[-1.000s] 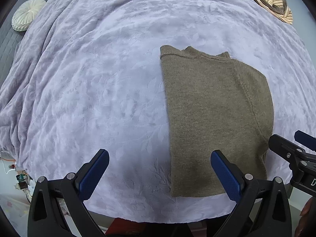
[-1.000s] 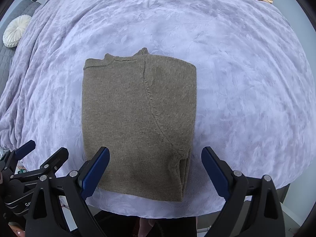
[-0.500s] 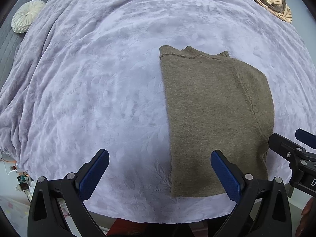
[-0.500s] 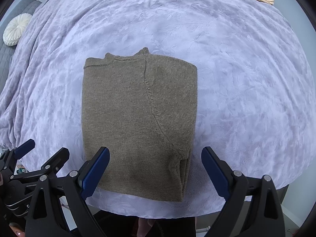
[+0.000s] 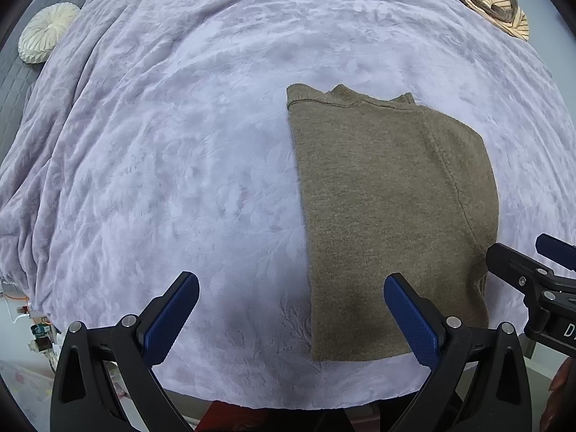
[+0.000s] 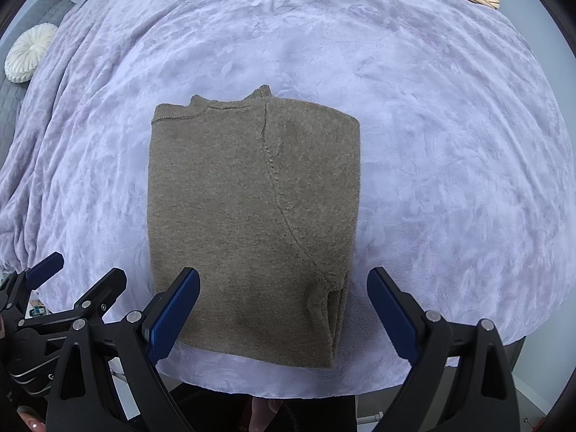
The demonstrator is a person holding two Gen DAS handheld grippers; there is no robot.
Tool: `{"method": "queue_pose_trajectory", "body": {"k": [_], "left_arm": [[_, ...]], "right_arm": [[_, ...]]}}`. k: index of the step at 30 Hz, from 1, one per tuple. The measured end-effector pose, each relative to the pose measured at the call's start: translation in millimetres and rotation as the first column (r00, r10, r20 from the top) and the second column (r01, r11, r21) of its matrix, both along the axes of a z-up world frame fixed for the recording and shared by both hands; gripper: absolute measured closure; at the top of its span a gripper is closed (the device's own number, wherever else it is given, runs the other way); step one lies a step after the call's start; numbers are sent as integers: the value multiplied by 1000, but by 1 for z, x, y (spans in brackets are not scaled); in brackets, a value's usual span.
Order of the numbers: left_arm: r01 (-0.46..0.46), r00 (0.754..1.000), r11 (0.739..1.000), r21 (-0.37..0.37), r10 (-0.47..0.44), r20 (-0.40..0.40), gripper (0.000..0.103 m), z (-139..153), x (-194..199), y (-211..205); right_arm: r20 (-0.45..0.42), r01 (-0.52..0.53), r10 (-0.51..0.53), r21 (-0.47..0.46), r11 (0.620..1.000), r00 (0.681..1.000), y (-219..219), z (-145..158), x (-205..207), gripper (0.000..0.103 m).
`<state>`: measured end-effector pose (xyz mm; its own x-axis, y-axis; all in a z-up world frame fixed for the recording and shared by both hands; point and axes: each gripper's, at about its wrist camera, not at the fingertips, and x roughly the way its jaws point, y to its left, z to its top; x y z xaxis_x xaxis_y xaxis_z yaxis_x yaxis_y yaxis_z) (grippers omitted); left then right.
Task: Fold small clothes
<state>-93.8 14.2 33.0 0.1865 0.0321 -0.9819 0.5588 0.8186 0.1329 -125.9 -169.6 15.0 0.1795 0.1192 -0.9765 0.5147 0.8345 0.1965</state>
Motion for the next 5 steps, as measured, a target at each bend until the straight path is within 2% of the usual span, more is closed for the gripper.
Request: {"method": "queue_pose_trajectory", "body": {"k": [5], "left_arm": [[-4, 1000, 1000, 2, 4, -7, 0, 0, 1, 0]], "right_arm": [[-3, -7, 7, -1, 1000, 1000, -6, -1, 3, 8]]}}
